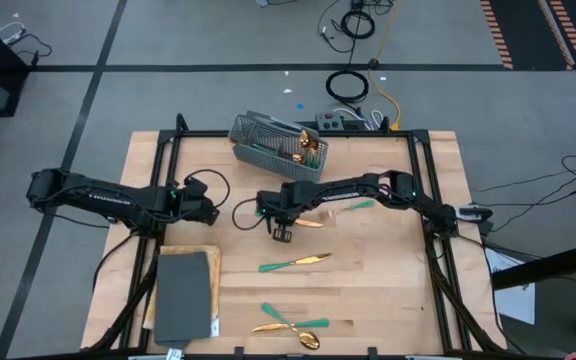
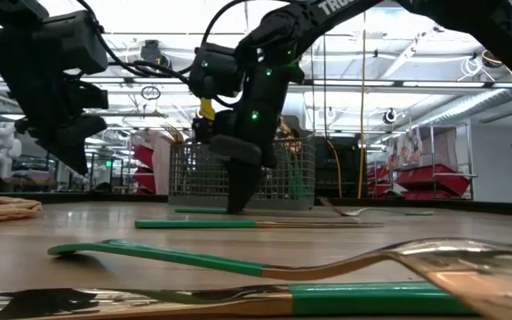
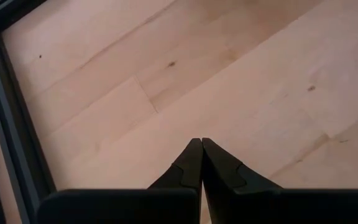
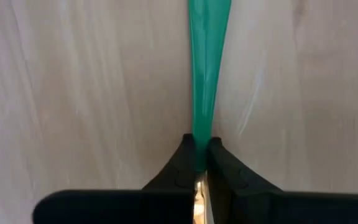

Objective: Sort silverware
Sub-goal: Put the green table knife into the gray silverware basket

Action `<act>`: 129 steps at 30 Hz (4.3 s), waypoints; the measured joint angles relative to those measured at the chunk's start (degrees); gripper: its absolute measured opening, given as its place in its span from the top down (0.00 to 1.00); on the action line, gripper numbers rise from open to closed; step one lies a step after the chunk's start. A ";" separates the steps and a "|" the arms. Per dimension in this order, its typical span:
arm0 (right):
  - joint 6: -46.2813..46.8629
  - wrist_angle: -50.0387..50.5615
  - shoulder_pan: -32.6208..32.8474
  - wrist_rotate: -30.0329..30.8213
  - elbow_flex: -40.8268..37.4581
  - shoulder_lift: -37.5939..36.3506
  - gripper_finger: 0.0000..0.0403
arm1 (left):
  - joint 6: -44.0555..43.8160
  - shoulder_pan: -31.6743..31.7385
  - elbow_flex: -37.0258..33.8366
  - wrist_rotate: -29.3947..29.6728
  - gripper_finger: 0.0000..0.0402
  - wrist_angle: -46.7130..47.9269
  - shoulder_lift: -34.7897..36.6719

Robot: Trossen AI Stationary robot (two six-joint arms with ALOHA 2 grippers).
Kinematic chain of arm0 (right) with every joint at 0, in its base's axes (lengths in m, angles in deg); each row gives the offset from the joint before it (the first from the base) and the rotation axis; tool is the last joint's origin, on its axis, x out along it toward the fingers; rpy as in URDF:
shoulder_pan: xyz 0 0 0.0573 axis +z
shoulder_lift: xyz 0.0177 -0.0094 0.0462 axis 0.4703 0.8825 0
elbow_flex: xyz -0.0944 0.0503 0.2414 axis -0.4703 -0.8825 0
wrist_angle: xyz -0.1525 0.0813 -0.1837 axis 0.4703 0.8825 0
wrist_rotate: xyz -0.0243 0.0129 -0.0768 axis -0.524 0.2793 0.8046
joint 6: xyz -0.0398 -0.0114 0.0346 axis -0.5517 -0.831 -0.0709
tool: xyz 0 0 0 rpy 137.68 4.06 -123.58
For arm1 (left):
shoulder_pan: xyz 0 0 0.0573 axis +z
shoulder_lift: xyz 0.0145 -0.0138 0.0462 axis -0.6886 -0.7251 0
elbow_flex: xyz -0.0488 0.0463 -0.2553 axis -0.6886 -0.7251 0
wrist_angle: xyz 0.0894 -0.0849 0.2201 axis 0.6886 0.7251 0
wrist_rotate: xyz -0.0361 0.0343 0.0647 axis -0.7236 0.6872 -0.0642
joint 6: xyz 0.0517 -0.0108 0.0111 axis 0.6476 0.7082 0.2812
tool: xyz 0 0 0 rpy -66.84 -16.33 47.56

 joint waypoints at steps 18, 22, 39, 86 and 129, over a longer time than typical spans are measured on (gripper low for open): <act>-1.32 13.83 5.42 0.50 -0.92 -10.27 0.99 | 1.41 -0.01 0.00 1.52 0.97 -1.22 0.00; -3.42 12.84 6.00 0.31 -0.92 -10.16 0.99 | 1.43 0.00 0.00 1.61 0.97 -1.56 0.00; -2.94 7.24 7.82 -5.07 -0.75 -9.67 0.53 | 1.80 -0.08 0.00 1.59 0.97 -1.89 0.00; -0.76 3.15 6.74 2.17 -0.79 -7.22 1.00 | 2.98 -0.10 -0.02 1.65 0.97 -2.40 -0.02; -21.36 -87.82 -17.59 -4.59 -44.16 -44.61 1.00 | 2.52 -0.10 -0.02 3.85 0.97 -2.48 -0.02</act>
